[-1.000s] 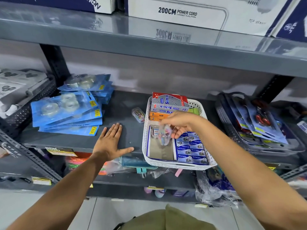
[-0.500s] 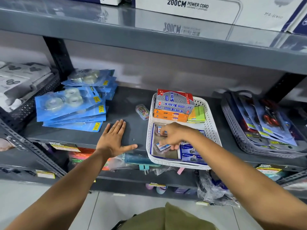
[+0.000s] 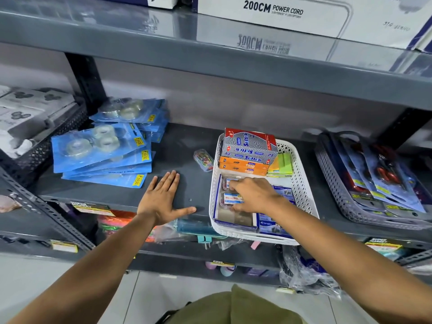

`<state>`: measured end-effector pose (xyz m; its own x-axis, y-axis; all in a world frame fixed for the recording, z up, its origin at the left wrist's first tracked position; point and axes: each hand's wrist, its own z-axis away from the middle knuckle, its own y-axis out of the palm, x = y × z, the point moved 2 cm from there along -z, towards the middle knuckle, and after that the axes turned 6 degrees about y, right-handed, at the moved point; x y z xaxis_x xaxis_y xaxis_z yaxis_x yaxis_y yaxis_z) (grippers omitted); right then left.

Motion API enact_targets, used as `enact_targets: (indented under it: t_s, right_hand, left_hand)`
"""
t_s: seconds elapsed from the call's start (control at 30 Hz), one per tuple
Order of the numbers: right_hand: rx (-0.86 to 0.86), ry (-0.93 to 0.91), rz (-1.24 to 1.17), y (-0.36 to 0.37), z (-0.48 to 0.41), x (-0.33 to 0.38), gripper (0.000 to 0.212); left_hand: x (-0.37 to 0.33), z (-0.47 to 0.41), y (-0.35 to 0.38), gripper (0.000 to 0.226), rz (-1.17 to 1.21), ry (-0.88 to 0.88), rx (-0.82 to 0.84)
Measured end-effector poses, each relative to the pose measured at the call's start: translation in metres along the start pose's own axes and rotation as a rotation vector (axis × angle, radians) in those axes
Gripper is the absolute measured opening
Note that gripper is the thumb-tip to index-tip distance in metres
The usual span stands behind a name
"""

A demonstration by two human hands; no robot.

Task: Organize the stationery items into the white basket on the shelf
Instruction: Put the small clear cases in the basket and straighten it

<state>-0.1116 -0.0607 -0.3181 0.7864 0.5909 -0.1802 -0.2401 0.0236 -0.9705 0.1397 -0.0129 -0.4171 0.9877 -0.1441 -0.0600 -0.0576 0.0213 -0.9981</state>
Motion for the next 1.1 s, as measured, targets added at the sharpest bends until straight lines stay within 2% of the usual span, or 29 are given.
enact_targets:
  t_s: [0.2, 0.43, 0.57, 0.63, 0.7, 0.9, 0.97, 1.1]
  right_hand:
    - [0.048, 0.034, -0.071, -0.008, -0.012, -0.009, 0.051]
    - [0.128, -0.005, -0.307, -0.040, -0.031, 0.005, 0.034]
    - [-0.069, 0.088, -0.465, -0.061, -0.066, 0.016, 0.019]
    - [-0.181, 0.072, -0.395, -0.064, -0.089, 0.030, 0.021]
    - [-0.185, 0.051, -0.288, -0.060, -0.111, 0.046, 0.030]
    - [0.096, 0.178, 0.003, -0.028, -0.152, 0.059, 0.068]
    - [0.100, 0.217, -0.013, -0.024, -0.158, 0.060, 0.067]
    - [-0.005, 0.226, -0.127, -0.024, -0.159, 0.063, 0.051]
  left_hand:
    - [0.000, -0.001, 0.001, 0.121, -0.005, -0.007, -0.004]
    - [-0.003, 0.001, -0.004, 0.126, 0.023, -0.002, -0.026]
    - [-0.005, 0.001, -0.007, 0.128, 0.022, 0.005, -0.024]
    - [-0.004, 0.001, -0.007, 0.128, 0.021, 0.002, -0.018]
    - [-0.003, 0.000, -0.006, 0.128, 0.017, -0.001, -0.009]
    - [-0.001, -0.001, -0.004, 0.128, 0.009, -0.009, 0.005]
    - [-0.001, -0.002, -0.003, 0.128, 0.016, -0.011, 0.004]
    - [-0.001, -0.002, -0.002, 0.127, 0.017, 0.000, 0.003]
